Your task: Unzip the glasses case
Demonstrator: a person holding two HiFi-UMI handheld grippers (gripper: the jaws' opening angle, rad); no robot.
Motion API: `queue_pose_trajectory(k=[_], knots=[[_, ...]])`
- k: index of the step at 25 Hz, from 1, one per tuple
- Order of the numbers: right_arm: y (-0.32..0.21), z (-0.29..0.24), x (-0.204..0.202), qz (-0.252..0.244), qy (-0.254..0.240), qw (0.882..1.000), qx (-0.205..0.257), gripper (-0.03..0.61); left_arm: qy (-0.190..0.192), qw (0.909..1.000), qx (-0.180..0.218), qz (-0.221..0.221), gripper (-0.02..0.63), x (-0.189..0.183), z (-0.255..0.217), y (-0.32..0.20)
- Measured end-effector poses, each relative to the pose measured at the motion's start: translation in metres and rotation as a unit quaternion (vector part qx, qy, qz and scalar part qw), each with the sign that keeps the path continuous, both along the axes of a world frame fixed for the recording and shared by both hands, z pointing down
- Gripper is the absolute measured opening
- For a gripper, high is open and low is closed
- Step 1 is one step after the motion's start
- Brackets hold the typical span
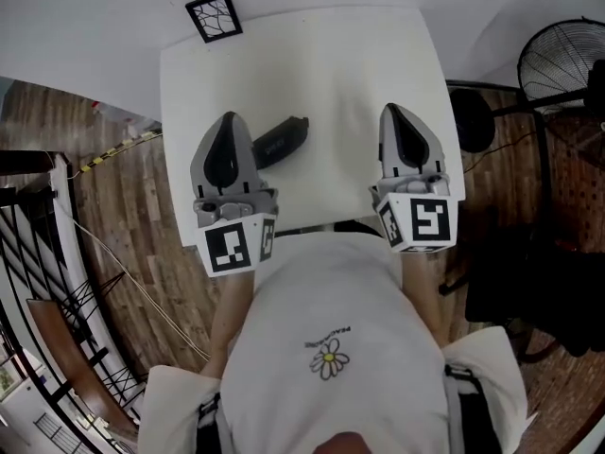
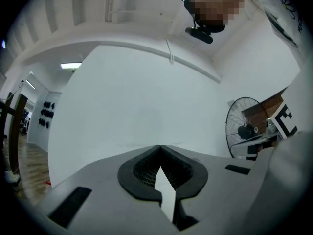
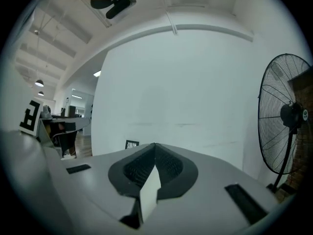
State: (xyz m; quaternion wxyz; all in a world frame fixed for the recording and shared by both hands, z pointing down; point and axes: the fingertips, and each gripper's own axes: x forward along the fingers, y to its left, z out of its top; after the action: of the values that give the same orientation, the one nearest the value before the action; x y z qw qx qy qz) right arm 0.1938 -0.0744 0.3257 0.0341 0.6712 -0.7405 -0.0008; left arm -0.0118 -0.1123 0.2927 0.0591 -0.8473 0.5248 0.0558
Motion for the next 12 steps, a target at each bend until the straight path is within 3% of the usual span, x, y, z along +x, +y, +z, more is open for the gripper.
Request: queue_pose_trajectory(k=[12], knots=[[-0.003, -0.006, -0.01, 0.0, 0.023, 1.0, 0.01, 0.006, -0.008, 1.0, 0.004, 0.004, 0.014, -0.008, -0.007, -0.013]])
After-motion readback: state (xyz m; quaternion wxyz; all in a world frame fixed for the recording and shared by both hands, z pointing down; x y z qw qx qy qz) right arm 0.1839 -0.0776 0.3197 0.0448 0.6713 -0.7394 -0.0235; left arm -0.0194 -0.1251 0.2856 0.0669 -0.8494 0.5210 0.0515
